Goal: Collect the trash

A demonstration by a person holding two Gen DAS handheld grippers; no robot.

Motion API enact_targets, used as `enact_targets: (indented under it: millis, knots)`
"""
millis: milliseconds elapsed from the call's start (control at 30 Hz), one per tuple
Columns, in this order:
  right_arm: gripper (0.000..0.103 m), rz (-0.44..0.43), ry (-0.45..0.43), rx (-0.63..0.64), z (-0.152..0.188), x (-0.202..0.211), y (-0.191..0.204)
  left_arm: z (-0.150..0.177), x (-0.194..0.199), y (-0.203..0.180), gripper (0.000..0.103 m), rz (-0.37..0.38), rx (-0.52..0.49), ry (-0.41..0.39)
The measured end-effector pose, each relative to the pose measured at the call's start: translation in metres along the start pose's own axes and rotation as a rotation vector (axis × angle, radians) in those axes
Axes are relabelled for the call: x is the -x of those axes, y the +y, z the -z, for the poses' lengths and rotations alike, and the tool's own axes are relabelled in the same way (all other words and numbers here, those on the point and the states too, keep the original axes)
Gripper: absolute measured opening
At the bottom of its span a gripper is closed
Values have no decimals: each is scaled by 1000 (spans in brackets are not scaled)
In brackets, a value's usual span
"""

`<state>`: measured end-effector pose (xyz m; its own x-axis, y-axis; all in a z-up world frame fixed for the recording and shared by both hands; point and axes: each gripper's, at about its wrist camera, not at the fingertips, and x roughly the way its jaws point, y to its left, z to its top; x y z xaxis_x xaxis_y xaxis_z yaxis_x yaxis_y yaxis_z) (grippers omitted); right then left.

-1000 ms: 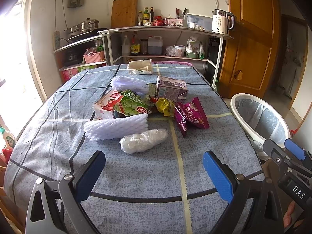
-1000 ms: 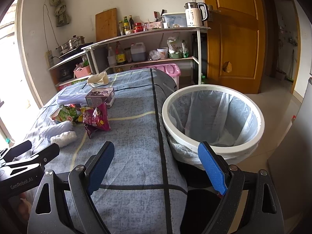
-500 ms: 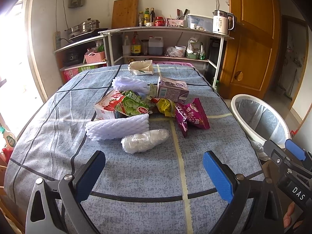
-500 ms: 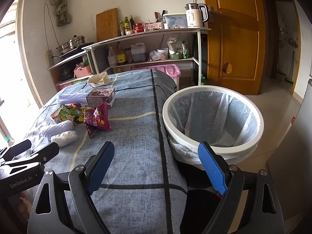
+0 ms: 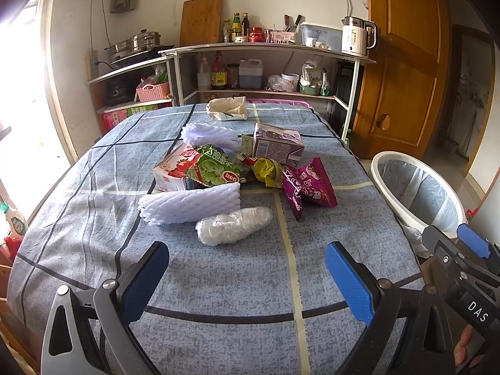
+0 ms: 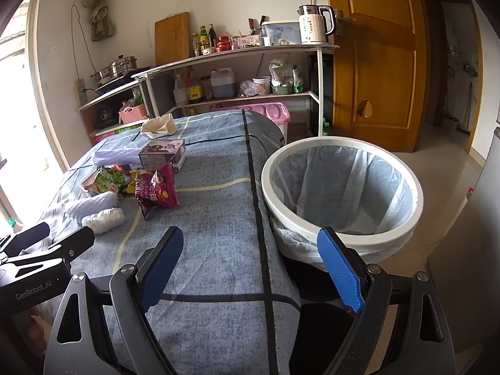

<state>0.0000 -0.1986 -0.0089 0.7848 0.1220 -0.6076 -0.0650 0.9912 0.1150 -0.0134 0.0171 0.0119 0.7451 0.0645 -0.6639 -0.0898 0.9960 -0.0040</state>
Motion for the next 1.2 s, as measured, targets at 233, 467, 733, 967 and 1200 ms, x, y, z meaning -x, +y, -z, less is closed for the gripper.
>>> enact_targets:
  millis: [233,467,733,967,1200]
  knots:
    - [88,0,0,1,0,0,0,1,-1,1,101,-1,0,1]
    - [88,-1,-1,1,0,0,0,1,0,1,102,-2,1,0]
    - [88,1,-1,2,0,-1,0,1,-1,3,102,-3,2,1]
    - [88,-3,12,12,1,-7,4,1,-5,6,101,-2,3,8]
    - [88,-58,17,28,-11,-22,18,-5,-11,23,101,-2,7,14]
